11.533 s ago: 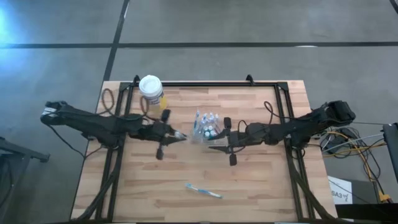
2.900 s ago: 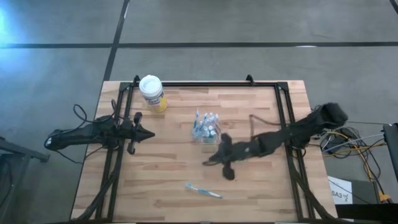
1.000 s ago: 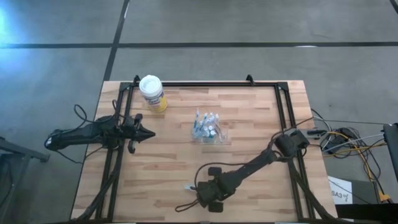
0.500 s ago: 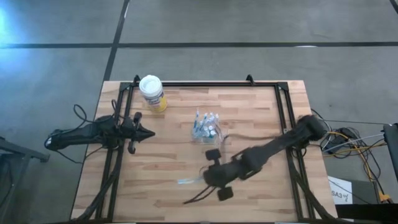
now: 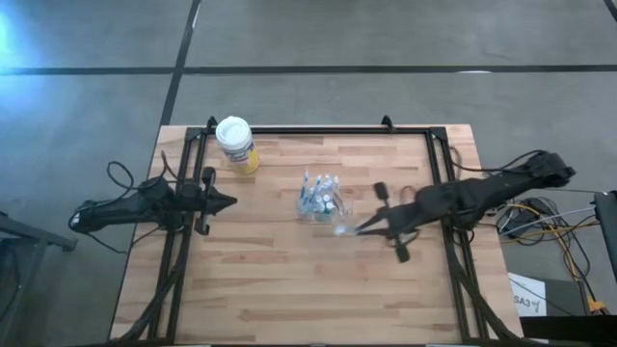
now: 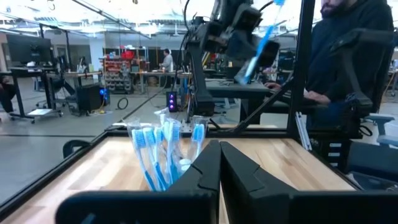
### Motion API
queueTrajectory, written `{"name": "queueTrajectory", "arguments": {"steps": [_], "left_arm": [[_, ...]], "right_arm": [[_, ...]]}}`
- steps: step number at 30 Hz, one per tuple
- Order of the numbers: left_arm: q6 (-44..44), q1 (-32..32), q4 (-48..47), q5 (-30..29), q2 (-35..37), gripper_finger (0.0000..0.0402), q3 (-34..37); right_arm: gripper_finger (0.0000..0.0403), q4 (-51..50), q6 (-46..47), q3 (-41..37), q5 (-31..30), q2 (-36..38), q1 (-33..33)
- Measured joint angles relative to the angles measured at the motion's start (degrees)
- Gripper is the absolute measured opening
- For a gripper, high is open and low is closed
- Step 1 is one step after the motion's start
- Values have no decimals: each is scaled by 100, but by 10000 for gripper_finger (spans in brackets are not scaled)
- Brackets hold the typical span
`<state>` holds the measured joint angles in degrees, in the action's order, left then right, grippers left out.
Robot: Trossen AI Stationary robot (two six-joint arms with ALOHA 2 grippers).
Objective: Pick & Place toothbrushing station
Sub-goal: Put the blue toothbrush into the left compartment of the transparent organizer
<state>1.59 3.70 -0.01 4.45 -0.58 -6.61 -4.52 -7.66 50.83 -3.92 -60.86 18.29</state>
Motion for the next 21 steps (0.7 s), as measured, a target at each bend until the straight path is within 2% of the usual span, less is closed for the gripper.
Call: {"name": "queueTrajectory", "arguments": {"steps": [4,8,13,18,21], "left_arm": [[19,0,19,-4,0,7,2],[29,0,22,-207,0,15,14],[188,0,20,-519,-13,16,22],[303,0,22,-656,-15,7,24],[253,0,19,-678,-15,5,26]], "right_arm": [[22,855,0,-1105,9,921,-40],[23,1640,-168,-1949,7,1527,-58],[23,2416,-346,-2690,2,2007,-207],[24,2679,-172,-3285,-32,2578,-302],[24,2746,-138,-3577,-282,2963,-309]]}}
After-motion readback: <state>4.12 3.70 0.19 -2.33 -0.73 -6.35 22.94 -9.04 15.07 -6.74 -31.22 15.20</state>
